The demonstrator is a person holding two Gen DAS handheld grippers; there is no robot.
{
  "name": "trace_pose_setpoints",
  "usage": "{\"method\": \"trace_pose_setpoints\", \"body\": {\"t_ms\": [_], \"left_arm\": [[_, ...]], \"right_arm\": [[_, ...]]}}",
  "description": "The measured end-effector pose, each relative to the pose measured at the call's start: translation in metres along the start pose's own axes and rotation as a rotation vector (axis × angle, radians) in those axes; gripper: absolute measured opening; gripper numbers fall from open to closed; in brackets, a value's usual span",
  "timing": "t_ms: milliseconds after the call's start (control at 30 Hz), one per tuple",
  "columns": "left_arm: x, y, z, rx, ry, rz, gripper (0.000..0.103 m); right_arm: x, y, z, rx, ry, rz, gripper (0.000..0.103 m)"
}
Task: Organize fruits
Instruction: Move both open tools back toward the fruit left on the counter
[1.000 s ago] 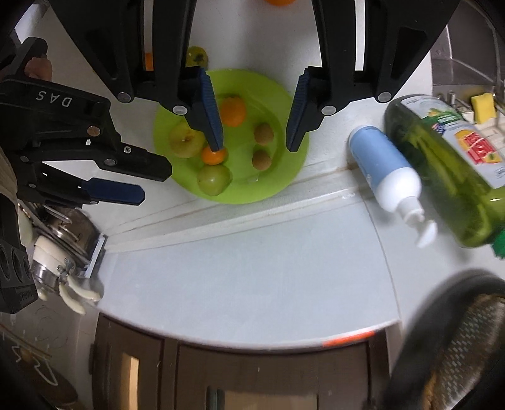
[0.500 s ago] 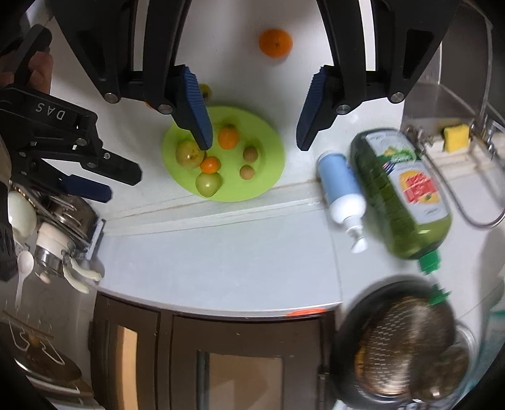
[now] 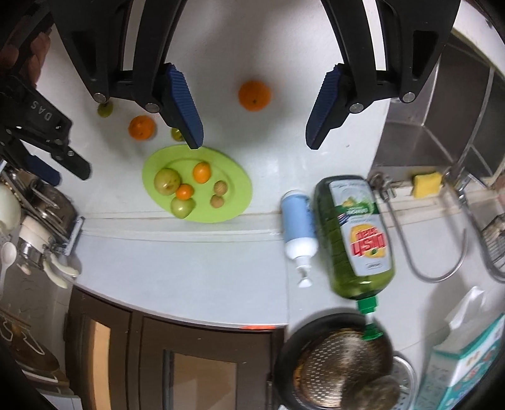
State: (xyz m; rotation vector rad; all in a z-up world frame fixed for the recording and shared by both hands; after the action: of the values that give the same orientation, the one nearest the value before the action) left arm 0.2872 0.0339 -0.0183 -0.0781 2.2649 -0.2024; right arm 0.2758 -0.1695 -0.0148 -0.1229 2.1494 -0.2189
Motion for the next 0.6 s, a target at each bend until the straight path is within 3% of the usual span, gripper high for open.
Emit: {"method": "trace_pose_setpoints", "body": {"t_ms": [167,367,600], "left_arm": [[0.011,0.007,-0.007,-0.055,-0.055,0.004,0.071],[0.031,0.01,-0.011,-0.097,-0.111,0.024,0.076],[0.057,0.014,0.005,-0.112,-0.045,0.026,0.079]], "right_arm": [[0.022,-0.005,-0.009,0.077,0.008,0.039,0.067],[0.054,-0.013,-0.008,0.077,0.056,0.16,0.068],[0.085,-0.018,-0.009,0.132,0.111,0.199,0.068]]}}
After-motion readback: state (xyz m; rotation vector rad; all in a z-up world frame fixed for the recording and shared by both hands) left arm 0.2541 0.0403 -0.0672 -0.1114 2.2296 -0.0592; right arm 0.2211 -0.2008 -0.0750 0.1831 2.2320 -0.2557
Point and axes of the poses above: each gripper's, at about its wrist camera, not at the fingertips, and z roughly the way its jaws point, y to its left, x to its underside, the point moved 5 cm from there along z, roughly the way its jaws point, and after that the axes turned 12 degrees about -z, right-handed, at the moved point
